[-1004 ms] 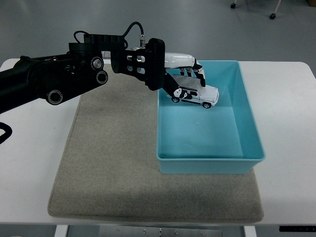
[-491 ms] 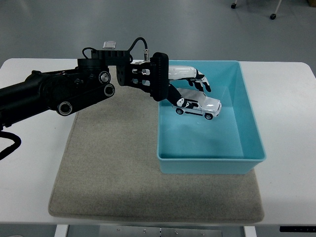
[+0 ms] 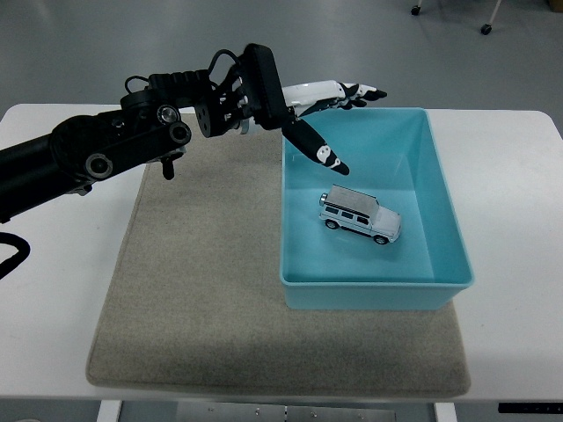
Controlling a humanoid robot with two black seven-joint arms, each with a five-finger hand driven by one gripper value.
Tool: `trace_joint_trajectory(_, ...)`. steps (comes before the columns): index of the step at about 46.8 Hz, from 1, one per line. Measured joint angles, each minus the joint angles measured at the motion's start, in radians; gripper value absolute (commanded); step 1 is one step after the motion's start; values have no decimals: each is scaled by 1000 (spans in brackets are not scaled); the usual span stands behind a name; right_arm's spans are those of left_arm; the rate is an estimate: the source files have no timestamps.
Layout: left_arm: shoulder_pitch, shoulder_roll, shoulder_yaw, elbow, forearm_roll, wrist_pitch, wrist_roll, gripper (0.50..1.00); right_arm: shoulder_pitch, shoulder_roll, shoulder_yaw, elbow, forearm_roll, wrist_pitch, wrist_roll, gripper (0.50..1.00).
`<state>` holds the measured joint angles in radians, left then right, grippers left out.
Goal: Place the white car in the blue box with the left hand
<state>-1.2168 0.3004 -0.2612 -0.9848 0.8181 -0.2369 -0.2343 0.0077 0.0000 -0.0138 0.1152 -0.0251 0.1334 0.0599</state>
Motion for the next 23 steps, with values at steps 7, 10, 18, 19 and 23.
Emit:
trace_joint_trajectory(7, 1, 39, -17, 57, -241, -21, 1, 1000, 0, 0, 0, 0, 0, 0, 0, 936)
trace_joint_trajectory(10, 2, 52, -18, 84, -342, -38, 1, 1000, 0, 0, 0, 0, 0, 0, 0, 936)
trace_joint_trajectory(18, 2, 111, -18, 155, -563, -145, 4, 1000, 0, 0, 0, 0, 0, 0, 0, 936)
trace_joint_trajectory(19, 5, 117, -18, 165, -587, -159, 5, 1000, 0, 0, 0, 0, 0, 0, 0, 936)
trace_joint_trajectory(23, 20, 130, -17, 213, -687, -204, 6, 1000, 0, 0, 0, 0, 0, 0, 0, 936)
